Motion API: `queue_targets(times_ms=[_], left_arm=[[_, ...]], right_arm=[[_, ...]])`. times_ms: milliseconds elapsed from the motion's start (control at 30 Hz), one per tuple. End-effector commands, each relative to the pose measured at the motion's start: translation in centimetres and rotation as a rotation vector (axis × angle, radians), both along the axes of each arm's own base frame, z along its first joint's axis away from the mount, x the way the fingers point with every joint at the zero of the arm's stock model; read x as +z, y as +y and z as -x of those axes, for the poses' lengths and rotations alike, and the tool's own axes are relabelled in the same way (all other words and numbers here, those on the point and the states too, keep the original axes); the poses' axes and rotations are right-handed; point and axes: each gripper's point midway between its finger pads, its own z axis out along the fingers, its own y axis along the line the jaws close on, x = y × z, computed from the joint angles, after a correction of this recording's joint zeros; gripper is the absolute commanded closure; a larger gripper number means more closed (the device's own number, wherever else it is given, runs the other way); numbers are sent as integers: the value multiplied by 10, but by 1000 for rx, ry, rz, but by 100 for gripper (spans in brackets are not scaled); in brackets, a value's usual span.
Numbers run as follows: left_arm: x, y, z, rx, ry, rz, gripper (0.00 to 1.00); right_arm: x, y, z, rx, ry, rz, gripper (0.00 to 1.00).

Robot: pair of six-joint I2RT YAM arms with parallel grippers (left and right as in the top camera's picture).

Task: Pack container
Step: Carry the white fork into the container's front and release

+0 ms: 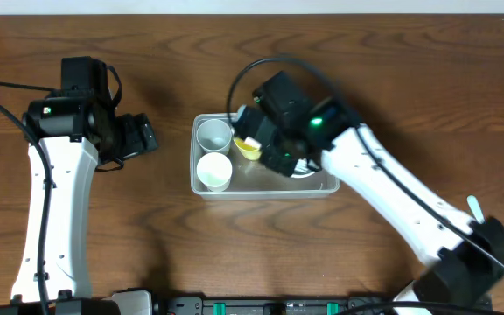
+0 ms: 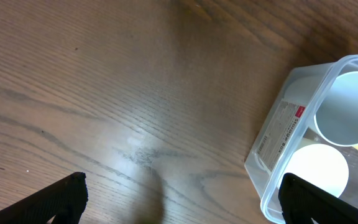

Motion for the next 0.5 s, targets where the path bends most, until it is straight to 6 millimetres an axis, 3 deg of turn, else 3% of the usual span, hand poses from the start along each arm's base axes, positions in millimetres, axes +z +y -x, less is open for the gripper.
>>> queue_targets(times_ms=[0, 233, 367, 467], left_arm=[[-3, 2, 2, 15, 14, -1, 2], [-3, 2, 2, 14, 14, -2, 2], [-3, 2, 2, 12, 13, -3, 2], [-3, 2, 2, 12, 13, -3, 2]], right_arm=[[-21, 10, 9, 76, 32, 46, 99], [-61, 12, 13, 86, 122, 116, 99], [-66, 9, 17, 79, 149, 137, 98], [-67, 7, 19, 72, 157, 142, 90]])
